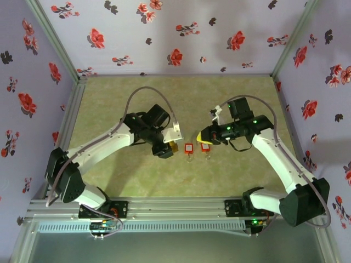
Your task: Unlock with the key
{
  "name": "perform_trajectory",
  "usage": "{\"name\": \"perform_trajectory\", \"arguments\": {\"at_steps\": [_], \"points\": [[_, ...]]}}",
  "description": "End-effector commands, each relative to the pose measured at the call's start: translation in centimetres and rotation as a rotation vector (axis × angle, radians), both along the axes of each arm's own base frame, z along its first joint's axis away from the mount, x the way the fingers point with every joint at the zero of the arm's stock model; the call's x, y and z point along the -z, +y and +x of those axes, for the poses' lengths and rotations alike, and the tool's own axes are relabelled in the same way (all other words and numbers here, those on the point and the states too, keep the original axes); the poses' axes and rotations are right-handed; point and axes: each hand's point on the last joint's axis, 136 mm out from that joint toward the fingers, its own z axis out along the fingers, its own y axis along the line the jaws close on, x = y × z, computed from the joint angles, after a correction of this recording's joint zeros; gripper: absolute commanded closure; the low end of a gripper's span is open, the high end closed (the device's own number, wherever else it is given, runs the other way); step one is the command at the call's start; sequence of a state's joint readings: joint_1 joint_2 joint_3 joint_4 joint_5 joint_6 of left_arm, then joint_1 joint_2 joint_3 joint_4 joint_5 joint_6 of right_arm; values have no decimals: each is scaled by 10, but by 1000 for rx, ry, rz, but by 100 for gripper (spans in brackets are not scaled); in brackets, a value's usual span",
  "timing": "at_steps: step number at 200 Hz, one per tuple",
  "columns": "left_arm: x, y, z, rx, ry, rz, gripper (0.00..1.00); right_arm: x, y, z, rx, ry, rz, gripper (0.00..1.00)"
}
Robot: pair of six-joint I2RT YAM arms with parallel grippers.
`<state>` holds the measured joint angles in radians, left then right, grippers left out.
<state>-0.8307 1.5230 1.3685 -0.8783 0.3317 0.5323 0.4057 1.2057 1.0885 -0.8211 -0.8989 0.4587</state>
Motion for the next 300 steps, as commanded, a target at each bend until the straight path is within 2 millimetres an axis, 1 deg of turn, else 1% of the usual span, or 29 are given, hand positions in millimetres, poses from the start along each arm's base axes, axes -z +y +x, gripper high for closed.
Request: {"name": "perform_trajectory", "arguments": {"at_steps": [1, 23, 50, 78, 137, 175, 217, 300], "points": [[-19, -8, -17, 161, -8, -25, 78, -10, 7, -13, -74, -11, 22, 100], [-24, -13, -20, 197, -25, -24, 79, -7, 7, -15, -77, -10, 8, 100], [-24, -16, -23, 222, -38, -20, 80, -13, 15, -12, -69, -12, 64, 100], [-24, -19, -24, 230, -35, -16, 80, -17, 19, -12, -76, -12, 89, 100], [-27, -24, -22, 218, -31, -27, 81, -11, 25, -19, -104, 18, 97, 100], [-29, -25, -24, 231, -32, -31, 81, -1, 21, -24, -114, 30, 63, 100], [-29, -25, -26, 237, -23, -23, 81, 4, 19, -25, -126, 37, 42, 100], [-28, -28, -27, 246, -19, -17, 81, 7, 23, -31, -145, 53, 59, 100]]}}
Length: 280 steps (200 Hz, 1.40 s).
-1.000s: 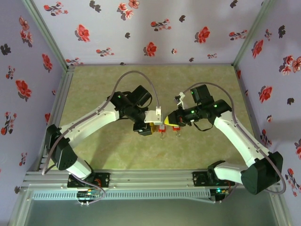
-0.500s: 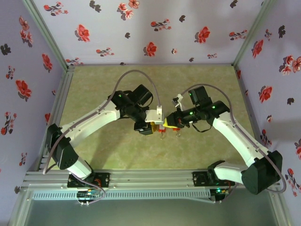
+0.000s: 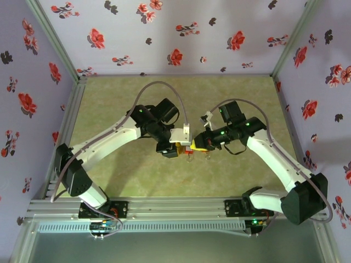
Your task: Unlock with the key
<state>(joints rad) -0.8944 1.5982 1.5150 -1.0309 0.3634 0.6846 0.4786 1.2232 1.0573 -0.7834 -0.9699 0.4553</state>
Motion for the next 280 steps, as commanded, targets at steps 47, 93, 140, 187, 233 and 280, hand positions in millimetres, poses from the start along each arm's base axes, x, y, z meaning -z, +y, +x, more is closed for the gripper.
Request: {"name": "perform_trajectory", "arguments": {"at_steps": [47, 93, 140, 187, 233, 280], "points": [[-13, -13, -2, 38, -9, -53, 82, 2, 6, -15, -53, 28, 20, 100], [-13, -14, -2, 50, -9, -48, 82, 3, 9, -20, -73, 30, 26, 100], [-19, -18, -12, 107, -18, -60, 84, 11, 11, -19, -94, 36, 17, 100], [-34, -29, -29, 184, -43, -79, 89, 22, 10, -21, -137, 48, -8, 100], [-58, -51, -29, 156, -40, -203, 93, 28, 16, -18, -127, 46, -6, 100], [-63, -70, -14, 72, -100, -268, 100, 37, 22, -4, -39, 102, -4, 100]]}}
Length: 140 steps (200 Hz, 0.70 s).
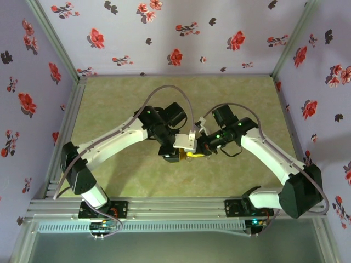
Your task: Unlock with the key
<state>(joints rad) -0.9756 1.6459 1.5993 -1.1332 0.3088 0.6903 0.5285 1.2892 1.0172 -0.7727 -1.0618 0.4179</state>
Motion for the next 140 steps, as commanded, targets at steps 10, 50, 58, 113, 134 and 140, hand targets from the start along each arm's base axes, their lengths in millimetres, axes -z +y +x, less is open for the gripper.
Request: {"name": "perform_trajectory", "arguments": {"at_steps": [10, 50, 58, 113, 134, 140], "points": [[-56, -62, 21, -54, -149, -346, 100, 21, 10, 22, 123, 42, -40, 100], [-45, -55, 65, -247, -369, -396, 100, 18, 20, 57, 386, 341, 65, 100], [-43, -55, 69, -268, -383, -403, 100, 15, 22, 60, 408, 377, 82, 100], [-27, -47, 64, -297, -273, -422, 100, 36, 3, 39, 405, 377, -103, 80], [-18, -38, 56, -282, -173, -398, 100, 43, -10, 32, 379, 326, -168, 63], [-14, -35, 54, -282, -141, -385, 100, 44, -11, 33, 380, 318, -168, 60]]}}
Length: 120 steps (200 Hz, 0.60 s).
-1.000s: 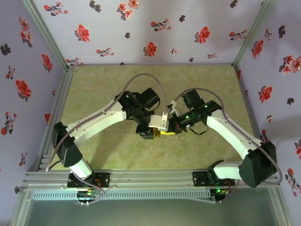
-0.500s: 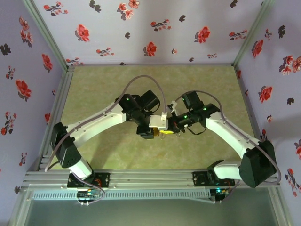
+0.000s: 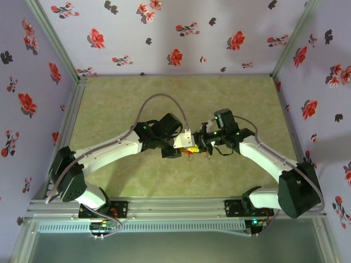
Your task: Unlock with the key
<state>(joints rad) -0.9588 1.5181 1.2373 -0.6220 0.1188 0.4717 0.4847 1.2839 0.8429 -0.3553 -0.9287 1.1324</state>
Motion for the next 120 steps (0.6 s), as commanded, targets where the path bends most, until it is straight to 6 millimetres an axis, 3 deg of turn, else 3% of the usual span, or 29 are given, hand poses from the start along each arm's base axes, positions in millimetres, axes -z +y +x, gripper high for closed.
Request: {"name": "perform_trajectory", "arguments": {"at_steps": [1, 47, 120], "points": [[-49, -28, 2, 35, 22, -243, 100, 8, -12, -19, -72, -23, -77, 60], [-35, -23, -12, 74, 141, -194, 100, 2, -11, -21, -117, -91, -57, 50], [-39, -34, -23, 148, 210, -194, 100, 6, 1, -15, -136, -143, -49, 53]]}}
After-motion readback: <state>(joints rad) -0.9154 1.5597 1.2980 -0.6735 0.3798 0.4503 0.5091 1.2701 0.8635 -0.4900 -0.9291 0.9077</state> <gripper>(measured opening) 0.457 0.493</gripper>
